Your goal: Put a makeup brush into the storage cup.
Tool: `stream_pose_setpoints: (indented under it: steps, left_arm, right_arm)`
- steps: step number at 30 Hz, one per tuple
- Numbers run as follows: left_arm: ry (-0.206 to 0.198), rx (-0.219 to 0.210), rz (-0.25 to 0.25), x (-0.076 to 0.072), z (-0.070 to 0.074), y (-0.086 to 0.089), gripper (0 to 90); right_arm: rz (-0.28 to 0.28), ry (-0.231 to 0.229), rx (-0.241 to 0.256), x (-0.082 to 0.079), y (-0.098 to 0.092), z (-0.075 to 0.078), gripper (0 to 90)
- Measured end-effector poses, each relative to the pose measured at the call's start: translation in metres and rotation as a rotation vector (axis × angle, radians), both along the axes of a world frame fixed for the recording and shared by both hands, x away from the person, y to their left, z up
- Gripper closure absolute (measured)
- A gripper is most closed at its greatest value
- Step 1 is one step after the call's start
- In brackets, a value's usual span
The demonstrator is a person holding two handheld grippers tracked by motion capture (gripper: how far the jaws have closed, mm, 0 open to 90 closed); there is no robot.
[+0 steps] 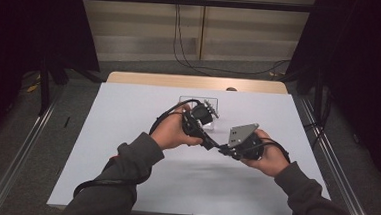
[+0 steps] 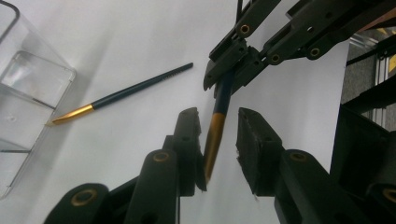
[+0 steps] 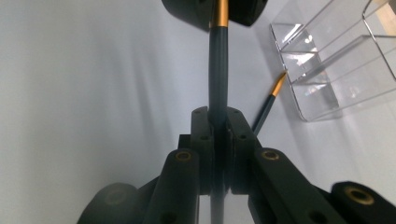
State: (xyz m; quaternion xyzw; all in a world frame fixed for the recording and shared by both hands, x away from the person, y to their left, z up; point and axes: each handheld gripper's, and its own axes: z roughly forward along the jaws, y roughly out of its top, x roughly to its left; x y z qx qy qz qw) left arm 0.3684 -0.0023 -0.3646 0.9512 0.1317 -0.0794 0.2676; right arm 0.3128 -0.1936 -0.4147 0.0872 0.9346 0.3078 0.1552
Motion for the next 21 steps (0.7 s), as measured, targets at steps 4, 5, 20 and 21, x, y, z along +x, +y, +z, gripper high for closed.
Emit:
stream_pose_setpoints:
  steps: [4, 5, 20, 21]
  left_arm:
    - [-0.001, -0.006, 0.004, 0.000, 0.000, 0.001, 67.6]
    - [-0.001, -0.005, 0.003, 0.000, 0.000, 0.001, 66.8]
    - [-0.026, -0.036, 0.059, 0.003, 0.000, 0.010, 48.6]
    - [-0.025, -0.041, 0.061, 0.003, 0.000, 0.010, 47.1]
  right_arm:
    - [-0.009, 0.009, 0.012, 0.002, -0.003, -0.001, 84.5]
    - [-0.017, 0.014, 0.006, 0.001, -0.004, -0.002, 84.5]
    - [-0.087, 0.035, 0.040, 0.005, -0.018, -0.003, 84.5]
    - [-0.089, 0.035, 0.045, 0.005, -0.019, -0.003, 84.5]
